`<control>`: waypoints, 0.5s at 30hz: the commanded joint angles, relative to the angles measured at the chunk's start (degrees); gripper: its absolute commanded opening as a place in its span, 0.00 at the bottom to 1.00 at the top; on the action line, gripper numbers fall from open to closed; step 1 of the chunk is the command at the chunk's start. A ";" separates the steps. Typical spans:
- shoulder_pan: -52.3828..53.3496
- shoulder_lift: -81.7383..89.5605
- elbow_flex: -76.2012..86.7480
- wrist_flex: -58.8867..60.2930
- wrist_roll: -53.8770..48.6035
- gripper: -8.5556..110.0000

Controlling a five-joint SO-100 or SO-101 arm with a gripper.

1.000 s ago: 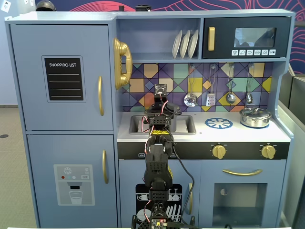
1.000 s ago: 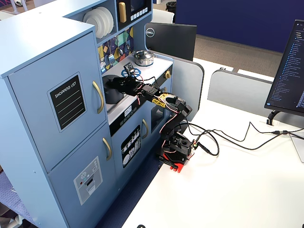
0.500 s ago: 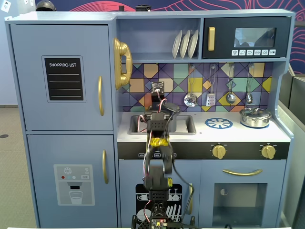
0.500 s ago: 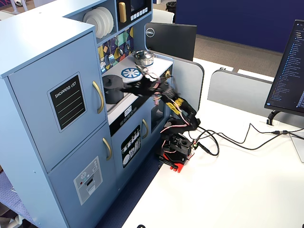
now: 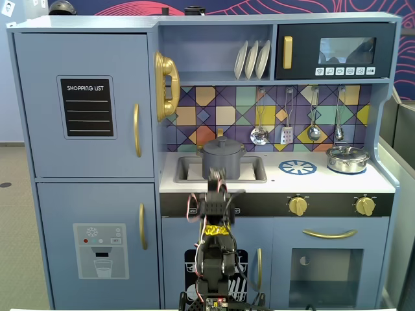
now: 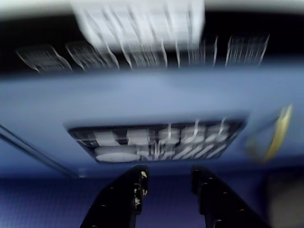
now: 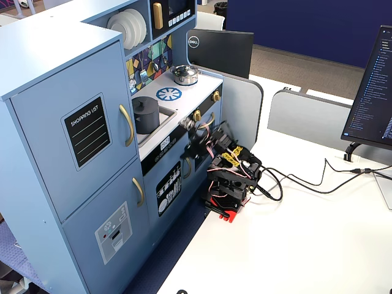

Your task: Pick up the lid from the counter and put it on the gray recipient

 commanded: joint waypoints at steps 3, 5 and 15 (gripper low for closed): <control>-0.97 7.65 12.92 1.23 5.36 0.07; -1.05 7.65 13.27 7.56 7.12 0.07; -0.79 7.73 17.49 23.12 4.39 0.08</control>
